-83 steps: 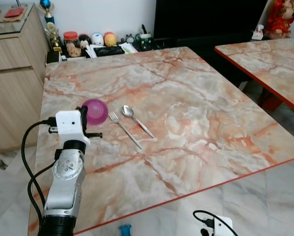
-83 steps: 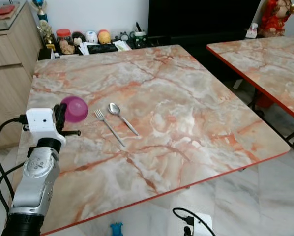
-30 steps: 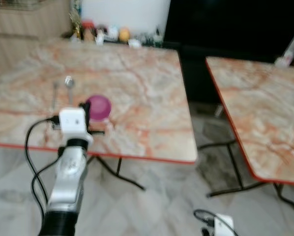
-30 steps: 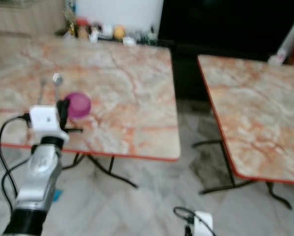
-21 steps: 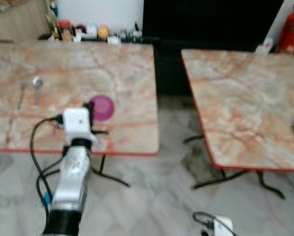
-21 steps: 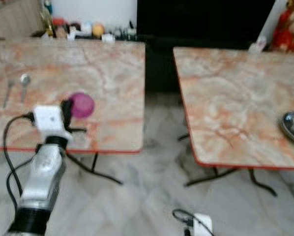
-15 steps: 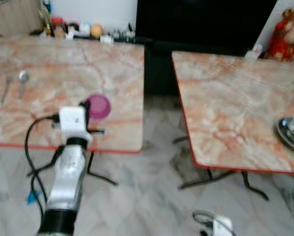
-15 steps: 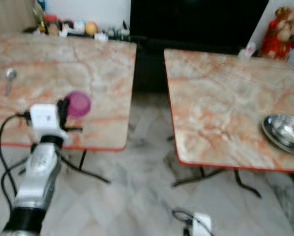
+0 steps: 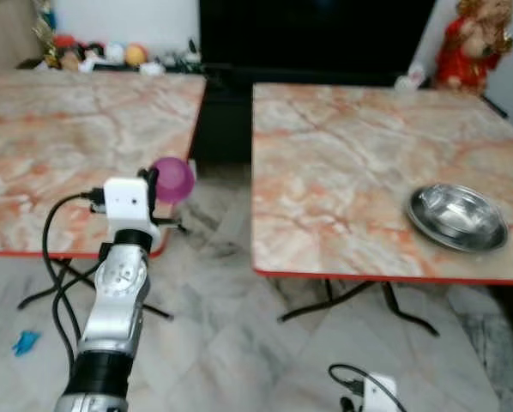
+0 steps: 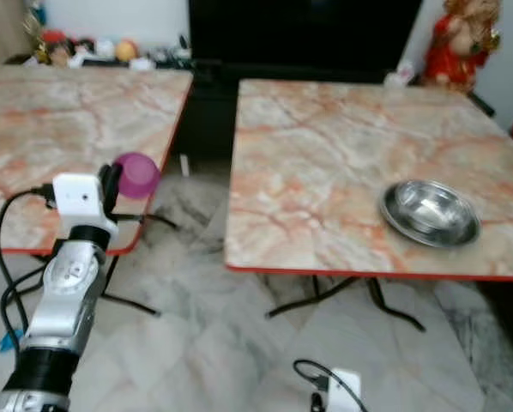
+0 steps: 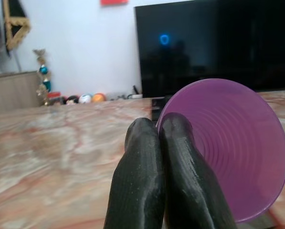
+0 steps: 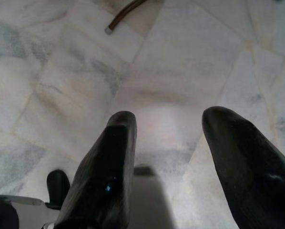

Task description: Setting the table

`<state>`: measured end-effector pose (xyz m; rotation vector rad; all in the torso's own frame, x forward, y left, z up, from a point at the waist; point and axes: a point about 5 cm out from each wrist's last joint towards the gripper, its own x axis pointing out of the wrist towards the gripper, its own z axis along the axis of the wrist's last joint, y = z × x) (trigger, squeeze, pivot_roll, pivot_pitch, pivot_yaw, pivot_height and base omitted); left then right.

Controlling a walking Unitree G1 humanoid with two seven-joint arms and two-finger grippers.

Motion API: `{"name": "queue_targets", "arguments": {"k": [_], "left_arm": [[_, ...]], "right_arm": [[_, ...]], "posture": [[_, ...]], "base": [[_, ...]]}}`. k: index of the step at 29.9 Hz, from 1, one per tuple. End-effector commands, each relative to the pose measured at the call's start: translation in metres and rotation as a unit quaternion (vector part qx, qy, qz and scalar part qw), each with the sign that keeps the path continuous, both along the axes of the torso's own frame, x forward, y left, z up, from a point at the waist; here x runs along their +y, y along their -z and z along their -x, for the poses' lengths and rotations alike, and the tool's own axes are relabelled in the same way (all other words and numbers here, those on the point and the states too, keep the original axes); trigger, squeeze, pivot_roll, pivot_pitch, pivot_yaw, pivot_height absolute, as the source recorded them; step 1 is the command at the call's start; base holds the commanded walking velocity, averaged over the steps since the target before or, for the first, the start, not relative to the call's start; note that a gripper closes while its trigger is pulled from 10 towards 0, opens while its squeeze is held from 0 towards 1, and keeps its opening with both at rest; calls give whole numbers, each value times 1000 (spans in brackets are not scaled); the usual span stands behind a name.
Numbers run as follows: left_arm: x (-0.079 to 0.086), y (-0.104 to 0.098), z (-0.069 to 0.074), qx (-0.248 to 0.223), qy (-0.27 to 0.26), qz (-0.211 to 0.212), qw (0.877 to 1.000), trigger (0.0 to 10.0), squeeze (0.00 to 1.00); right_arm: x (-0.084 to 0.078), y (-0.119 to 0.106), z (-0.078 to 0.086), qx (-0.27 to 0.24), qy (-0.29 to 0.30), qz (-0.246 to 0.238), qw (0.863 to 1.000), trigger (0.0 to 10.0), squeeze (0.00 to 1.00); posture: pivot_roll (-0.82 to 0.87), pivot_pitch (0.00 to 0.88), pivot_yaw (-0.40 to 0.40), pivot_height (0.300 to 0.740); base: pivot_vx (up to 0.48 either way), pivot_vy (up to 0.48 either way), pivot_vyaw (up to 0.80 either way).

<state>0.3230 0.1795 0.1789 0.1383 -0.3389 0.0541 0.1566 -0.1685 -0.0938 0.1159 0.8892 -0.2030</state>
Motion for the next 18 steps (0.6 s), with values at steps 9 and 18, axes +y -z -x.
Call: {"name": "queue_targets", "arguments": {"k": [9, 18], "left_arm": [[-2, -2, -3, 3, 19, -11, 1000, 10000, 0], [-9, 0, -2, 3, 21, -4, 1000, 10000, 0]], "right_arm": [[-7, -1, 0, 0, 12, 9, 1000, 10000, 0], [-9, -1, -1, 0, 9, 10, 1000, 10000, 0]], "posture": [[114, 0, 9, 740], [103, 0, -4, 740]], "base": [[0, -446, 0], [0, -444, 0]]}}
